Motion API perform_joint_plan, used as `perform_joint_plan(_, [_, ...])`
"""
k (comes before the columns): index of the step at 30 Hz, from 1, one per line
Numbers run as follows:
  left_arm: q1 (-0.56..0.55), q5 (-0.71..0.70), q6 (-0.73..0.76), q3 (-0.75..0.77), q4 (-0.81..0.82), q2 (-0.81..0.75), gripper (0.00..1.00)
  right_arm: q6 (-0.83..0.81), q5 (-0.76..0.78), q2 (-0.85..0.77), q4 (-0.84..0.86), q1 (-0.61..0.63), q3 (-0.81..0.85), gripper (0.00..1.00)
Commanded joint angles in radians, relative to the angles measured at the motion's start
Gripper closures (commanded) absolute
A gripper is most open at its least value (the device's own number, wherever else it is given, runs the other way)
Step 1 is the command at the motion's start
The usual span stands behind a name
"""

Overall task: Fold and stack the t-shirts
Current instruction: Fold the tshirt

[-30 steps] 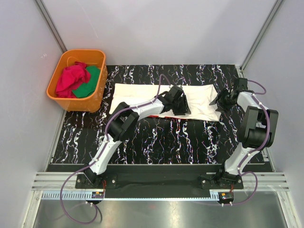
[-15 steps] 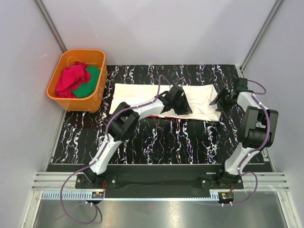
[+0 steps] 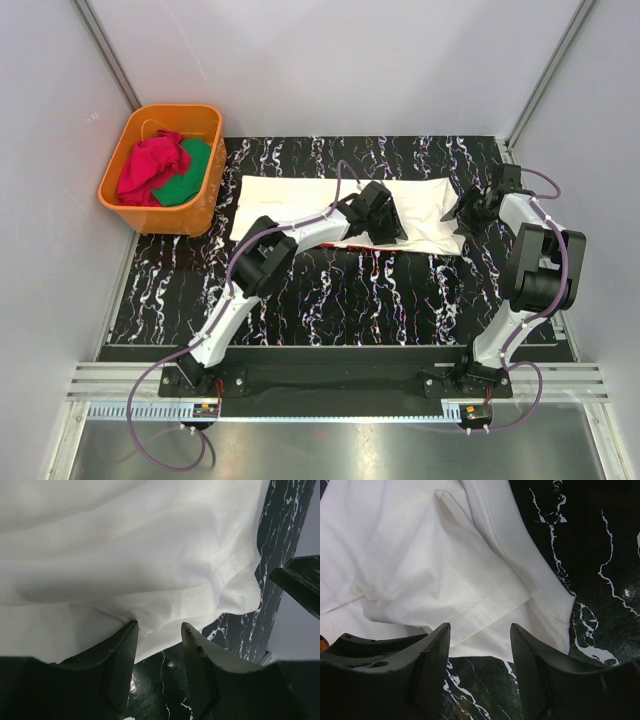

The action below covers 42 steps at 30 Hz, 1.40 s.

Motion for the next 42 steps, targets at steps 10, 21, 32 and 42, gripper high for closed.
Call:
perform_joint_plan(10, [-0.01,-0.194,0.079,0.169,-0.227,0.085,0.65,-0.001,-0.003,-0.019,0.022,-0.004,-0.004,0.42])
perform_joint_plan(21, [-0.013,-0.194,0.106,0.224,-0.241,0.102,0.99,-0.001,-0.005,-0.016,0.031,-0.004,-0.014,0.42])
perform_joint_plan(32, [0.017,-0.257,0.235,0.132,-0.081,-0.14,1.0,0.028,-0.048,0.005,0.055,-0.006,-0.034,0.4])
perform_joint_plan(42, [0.039,-0.157,0.205,0.155,-0.041,-0.112,1.0,0.056,-0.077,0.031,0.071,-0.014,-0.043,0.62])
